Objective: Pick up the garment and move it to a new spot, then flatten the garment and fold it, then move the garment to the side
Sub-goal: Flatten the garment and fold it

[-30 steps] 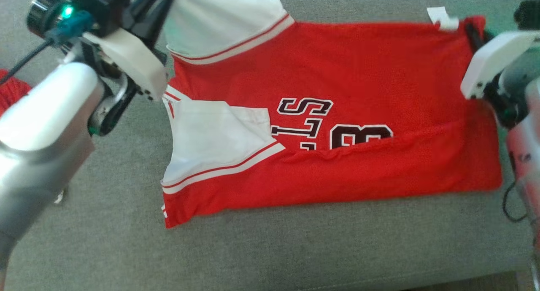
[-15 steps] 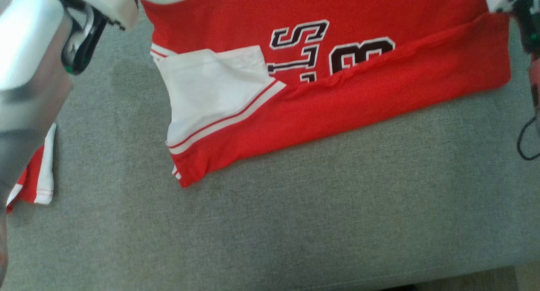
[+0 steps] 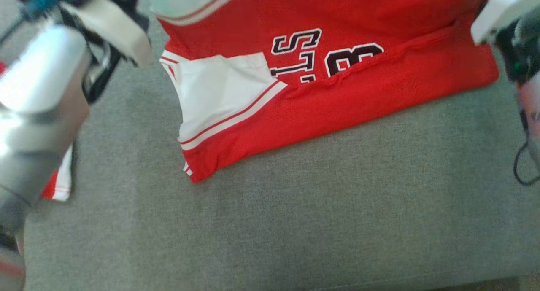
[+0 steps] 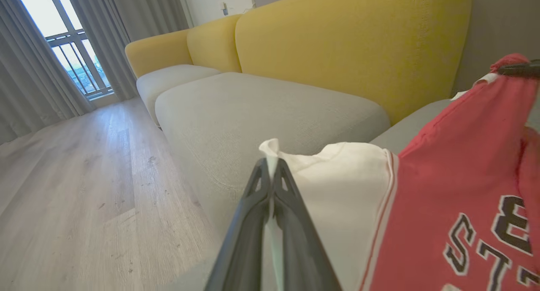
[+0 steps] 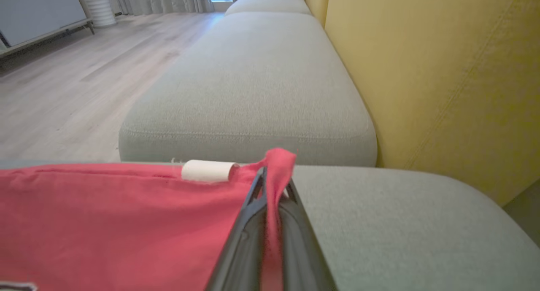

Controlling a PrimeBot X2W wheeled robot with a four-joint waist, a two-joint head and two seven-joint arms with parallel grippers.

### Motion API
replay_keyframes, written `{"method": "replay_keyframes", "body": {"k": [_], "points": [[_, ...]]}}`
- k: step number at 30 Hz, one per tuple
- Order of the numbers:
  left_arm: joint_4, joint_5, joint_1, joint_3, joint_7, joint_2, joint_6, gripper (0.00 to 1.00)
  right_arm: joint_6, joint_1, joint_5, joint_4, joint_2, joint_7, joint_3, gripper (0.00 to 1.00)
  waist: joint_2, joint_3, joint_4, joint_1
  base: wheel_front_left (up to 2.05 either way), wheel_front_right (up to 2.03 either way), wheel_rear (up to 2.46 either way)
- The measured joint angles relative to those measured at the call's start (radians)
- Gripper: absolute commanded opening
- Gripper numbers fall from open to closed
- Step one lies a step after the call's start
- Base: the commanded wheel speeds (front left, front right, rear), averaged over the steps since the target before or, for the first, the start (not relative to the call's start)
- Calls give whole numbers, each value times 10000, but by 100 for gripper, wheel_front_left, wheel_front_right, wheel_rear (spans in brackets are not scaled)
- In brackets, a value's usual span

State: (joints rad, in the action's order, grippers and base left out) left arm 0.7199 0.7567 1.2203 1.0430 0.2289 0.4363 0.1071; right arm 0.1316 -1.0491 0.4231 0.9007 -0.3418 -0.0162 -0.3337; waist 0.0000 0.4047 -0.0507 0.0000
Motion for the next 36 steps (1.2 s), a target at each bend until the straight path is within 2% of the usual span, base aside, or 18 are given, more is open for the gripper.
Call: {"method": "replay_keyframes", "body": {"k": [5,13,20,25,30,36], "points": [[-623,403,-776,339,-479,267,113,0,0,770,784,-240,-395,332,-568,0,0,-397,107,0,0,0,0],[-2533,1076,-2149,1018,-1730,1227,174,0,0,1902,2161,-970,-1300,1373,-1620,0,0,-1122,260,-2,0,0,0],[-4109,1597,-3173,1465,-2763,2086,56,0,0,2710,2987,-1498,-1916,2219,-2414,0,0,-1464,288,-3,0,0,0],[-5033,1898,-3492,1592,-3304,2499,-190,0,0,2861,3160,-1659,-2232,2416,-2784,0,0,-1499,326,-2,0,0,0],[-5685,2138,-3547,1871,-3937,2706,-186,0,0,2860,3053,-1718,-2458,2470,-3277,0,0,-1422,370,-1,0,0,0],[-5942,2213,-3687,2004,-4224,2734,-161,0,0,2857,2853,-1538,-2642,2516,-3672,0,0,-1302,341,0,0,0,0]]}}
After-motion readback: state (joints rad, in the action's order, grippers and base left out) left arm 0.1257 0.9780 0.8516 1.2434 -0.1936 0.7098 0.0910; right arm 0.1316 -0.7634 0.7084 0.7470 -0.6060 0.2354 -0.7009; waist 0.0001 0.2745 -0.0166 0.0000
